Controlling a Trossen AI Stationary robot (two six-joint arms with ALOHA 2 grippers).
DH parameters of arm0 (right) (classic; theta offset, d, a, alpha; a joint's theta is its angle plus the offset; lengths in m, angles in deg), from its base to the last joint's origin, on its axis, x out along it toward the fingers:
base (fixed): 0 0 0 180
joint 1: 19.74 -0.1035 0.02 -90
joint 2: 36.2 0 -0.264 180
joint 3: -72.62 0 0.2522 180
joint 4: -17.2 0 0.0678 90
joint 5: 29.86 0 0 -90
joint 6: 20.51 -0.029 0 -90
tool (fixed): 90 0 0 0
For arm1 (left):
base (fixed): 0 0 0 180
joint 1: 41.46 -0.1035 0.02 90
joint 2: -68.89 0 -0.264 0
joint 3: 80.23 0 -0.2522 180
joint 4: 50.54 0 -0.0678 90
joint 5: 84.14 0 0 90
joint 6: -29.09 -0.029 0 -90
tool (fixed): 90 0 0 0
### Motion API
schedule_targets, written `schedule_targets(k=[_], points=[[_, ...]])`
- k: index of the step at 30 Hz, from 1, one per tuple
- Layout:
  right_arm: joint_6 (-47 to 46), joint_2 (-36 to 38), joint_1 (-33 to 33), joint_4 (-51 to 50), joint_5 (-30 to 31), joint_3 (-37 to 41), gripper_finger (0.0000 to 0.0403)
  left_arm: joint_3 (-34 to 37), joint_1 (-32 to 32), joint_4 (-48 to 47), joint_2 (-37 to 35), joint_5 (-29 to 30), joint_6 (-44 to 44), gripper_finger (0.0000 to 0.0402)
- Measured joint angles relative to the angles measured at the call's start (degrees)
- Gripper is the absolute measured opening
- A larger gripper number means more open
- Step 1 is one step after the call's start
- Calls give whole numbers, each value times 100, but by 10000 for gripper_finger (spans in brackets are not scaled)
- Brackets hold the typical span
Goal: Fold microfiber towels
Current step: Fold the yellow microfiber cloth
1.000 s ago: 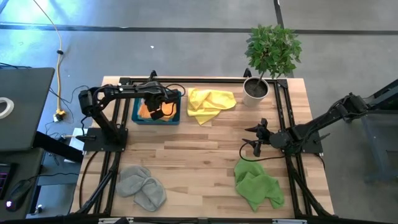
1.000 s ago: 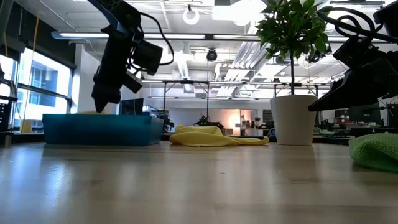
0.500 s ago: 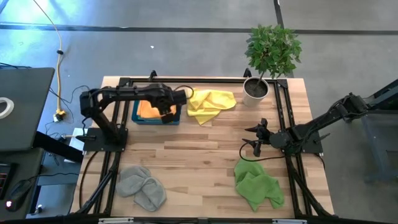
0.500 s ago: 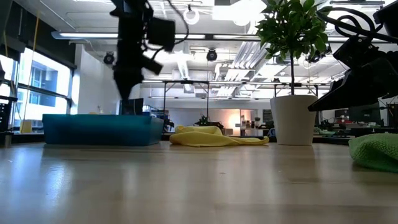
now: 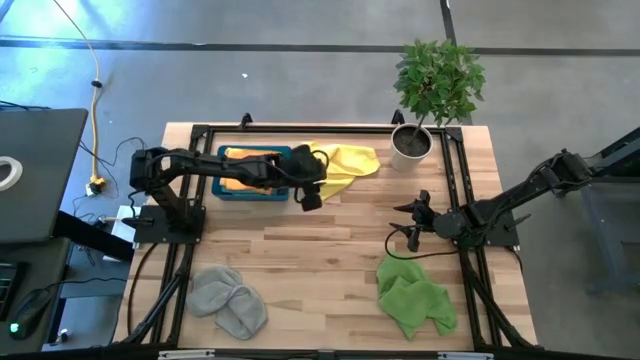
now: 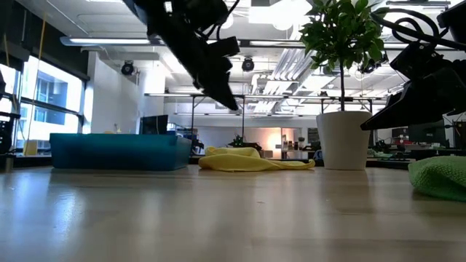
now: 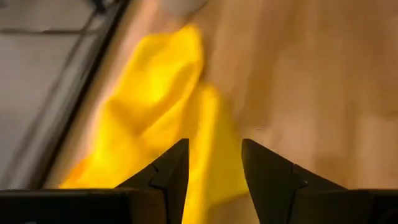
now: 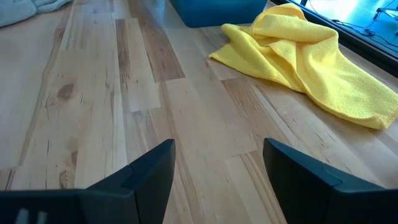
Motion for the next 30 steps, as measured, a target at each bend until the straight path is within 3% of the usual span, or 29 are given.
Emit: schedule_targets(k=[3, 11, 22, 30], points=[[0, 0, -2, -20, -1, 0, 236, 274, 1, 744, 138, -467, 124, 138], [0, 0, -1, -70, -1, 2, 236, 391, -13, 1324, 936, -282, 415, 138], [0, 0, -2, -86, -1, 2, 236, 389, -398, 1408, 1593, -230, 928, 138], [0, 0, 0, -88, -1, 2, 236, 374, -352, 1306, 1731, -532, 1086, 138]])
